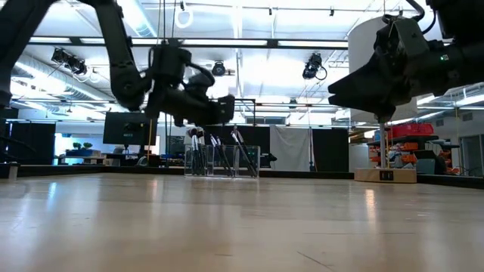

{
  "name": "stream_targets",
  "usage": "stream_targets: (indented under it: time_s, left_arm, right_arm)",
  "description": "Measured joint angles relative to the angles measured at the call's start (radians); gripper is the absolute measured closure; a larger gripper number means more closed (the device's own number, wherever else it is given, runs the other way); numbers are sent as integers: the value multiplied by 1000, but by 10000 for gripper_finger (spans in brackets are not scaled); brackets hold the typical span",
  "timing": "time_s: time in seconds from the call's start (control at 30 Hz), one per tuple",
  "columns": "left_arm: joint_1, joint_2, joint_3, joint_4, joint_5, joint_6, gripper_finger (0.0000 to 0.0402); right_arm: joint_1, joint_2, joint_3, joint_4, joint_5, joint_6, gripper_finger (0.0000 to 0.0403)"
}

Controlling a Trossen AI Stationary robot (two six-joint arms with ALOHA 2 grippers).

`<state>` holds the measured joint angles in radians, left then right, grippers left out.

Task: Put items in baskets/containers
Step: Put the black eyeshadow brush into the transparent organizer, then return to Home Position

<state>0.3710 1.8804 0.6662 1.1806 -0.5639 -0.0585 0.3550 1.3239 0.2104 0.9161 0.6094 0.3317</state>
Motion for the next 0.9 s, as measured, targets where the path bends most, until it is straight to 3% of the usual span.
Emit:
stream_targets:
  time_s: [0.17,0.6,0.73,0.9]
  left_arm:
    - [20,59,13,5,28,-48,378]
    - [20,55,13,-5,25,-76,311]
    - [15,13,13,-32,23,-60,281]
    - [-23,-124,13,-128,22,6,256]
  right_arm:
    - [0,0,0,9,0,0,243]
    - [0,0,0,10,-27,0,243]
    - [0,0,0,7,-27,0,243]
    - [0,0,0,-3,-27,0,243]
